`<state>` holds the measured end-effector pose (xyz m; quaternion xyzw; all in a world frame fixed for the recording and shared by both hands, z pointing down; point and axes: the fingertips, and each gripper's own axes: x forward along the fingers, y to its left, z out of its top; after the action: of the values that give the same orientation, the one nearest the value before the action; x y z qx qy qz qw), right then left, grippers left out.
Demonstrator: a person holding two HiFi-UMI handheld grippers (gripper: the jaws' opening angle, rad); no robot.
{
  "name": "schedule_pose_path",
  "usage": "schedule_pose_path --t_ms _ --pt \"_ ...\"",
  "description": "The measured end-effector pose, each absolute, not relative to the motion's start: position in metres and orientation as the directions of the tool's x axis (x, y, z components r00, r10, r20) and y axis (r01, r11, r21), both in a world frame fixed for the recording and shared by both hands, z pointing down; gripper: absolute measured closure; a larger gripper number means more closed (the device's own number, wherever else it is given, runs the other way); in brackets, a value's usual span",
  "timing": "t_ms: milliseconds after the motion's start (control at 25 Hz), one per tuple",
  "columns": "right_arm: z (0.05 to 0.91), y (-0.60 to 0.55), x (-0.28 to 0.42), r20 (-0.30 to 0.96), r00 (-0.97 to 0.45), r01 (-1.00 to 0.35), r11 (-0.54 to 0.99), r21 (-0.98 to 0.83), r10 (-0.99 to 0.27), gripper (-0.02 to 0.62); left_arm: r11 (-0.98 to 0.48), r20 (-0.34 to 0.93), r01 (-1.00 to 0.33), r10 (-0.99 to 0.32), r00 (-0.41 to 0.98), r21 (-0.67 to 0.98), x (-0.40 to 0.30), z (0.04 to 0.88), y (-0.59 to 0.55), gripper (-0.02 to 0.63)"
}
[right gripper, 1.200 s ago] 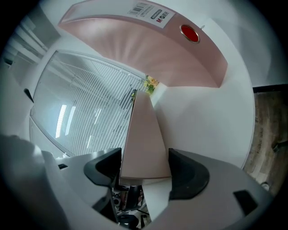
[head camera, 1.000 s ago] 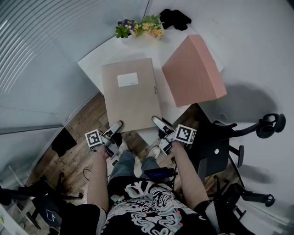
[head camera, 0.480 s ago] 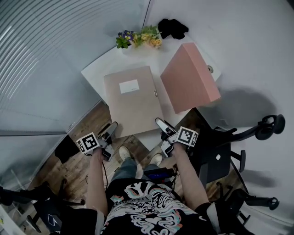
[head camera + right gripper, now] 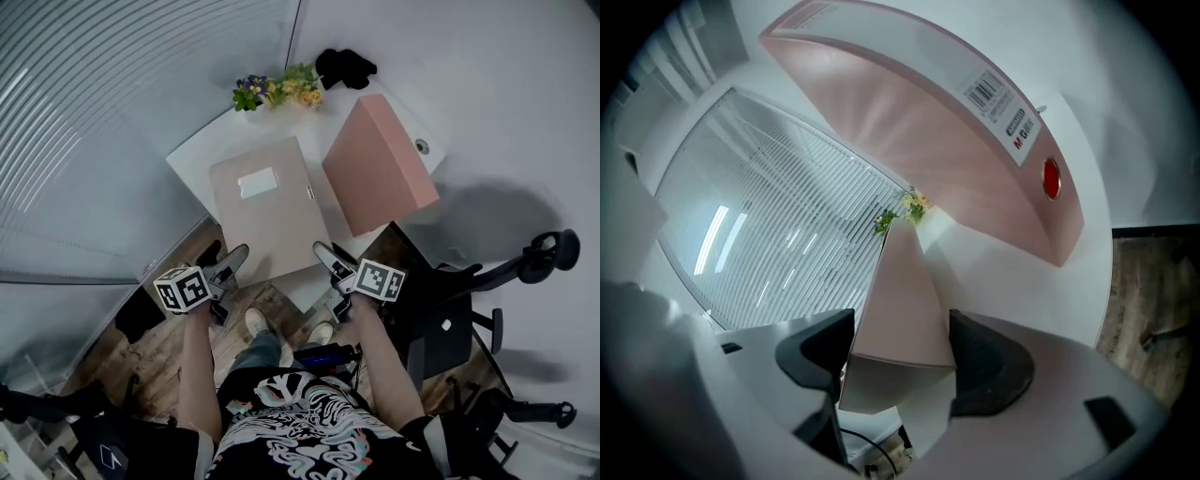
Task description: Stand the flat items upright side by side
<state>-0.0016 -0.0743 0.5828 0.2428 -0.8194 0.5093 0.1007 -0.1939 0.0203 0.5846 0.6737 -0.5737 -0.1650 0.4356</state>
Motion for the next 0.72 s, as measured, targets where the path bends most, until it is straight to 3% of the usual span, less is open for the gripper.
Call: schedule_pose_path --t_ms 720 --pt "0.527 -0.081 -0.008 0.508 -0.776 -0.626 0.562 -0.541 -0.375 0.279 -0.081 0.323 -0.705 -0.847 0.421 0.705 -0.136 0.576 -0.001 0.152"
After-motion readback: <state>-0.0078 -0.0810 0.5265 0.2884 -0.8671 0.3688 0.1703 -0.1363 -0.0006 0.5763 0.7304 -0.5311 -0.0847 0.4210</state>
